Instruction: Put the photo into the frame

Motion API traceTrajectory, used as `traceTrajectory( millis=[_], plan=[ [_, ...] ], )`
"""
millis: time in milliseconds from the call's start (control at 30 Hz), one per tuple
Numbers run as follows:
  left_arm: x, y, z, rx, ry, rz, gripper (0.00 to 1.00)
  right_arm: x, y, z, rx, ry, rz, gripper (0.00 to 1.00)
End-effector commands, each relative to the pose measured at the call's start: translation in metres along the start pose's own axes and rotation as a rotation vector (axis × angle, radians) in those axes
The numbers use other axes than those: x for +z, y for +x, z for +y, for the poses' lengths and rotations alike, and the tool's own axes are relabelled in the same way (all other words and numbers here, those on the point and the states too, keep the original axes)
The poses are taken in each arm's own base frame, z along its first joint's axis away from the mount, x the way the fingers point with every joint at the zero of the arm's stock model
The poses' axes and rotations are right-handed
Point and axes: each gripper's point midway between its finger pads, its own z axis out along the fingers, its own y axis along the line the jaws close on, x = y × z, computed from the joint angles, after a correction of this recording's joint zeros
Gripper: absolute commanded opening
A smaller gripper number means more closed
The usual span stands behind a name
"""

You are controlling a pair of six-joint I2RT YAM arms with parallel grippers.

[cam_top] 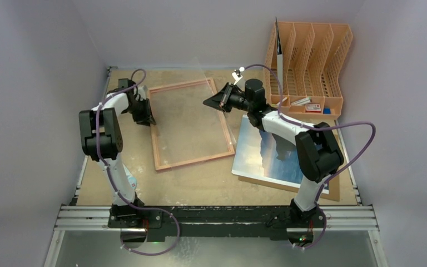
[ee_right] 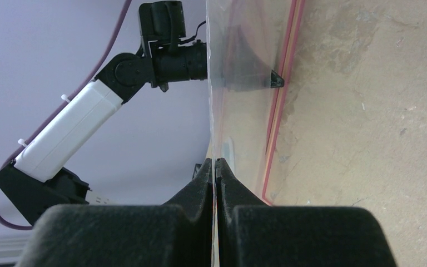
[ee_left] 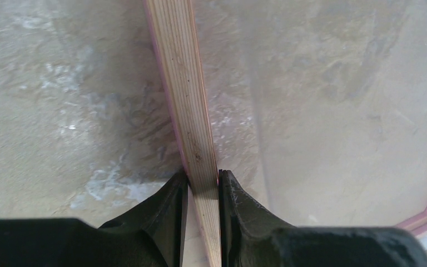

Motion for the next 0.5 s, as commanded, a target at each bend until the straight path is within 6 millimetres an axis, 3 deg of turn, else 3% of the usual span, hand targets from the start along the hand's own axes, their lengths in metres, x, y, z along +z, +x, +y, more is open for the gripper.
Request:
traceTrajectory(
  millis=[0, 233, 333, 467],
  plan=[
    [0.011, 0.000, -0.008, 0.119, 0.031, 0.011, 0.03, -0.011, -0.010, 0.042, -0.060, -0.080, -0.027, 0.00],
    [0.006, -0.013, -0.012, 0.104, 0.030, -0.014, 0.06, -0.011, -0.009, 0.033, -0.049, -0.063, -0.033, 0.00],
    [-0.017, -0.031, -0.017, 0.098, 0.001, -0.088, 0.24, -0.008, -0.015, 0.040, -0.094, -0.091, -0.044, 0.00],
    [-0.060, -0.056, -0.007, 0.040, -0.129, -0.224, 0.46, -0.003, -0.022, 0.044, -0.100, -0.100, -0.059, 0.00]
  ],
)
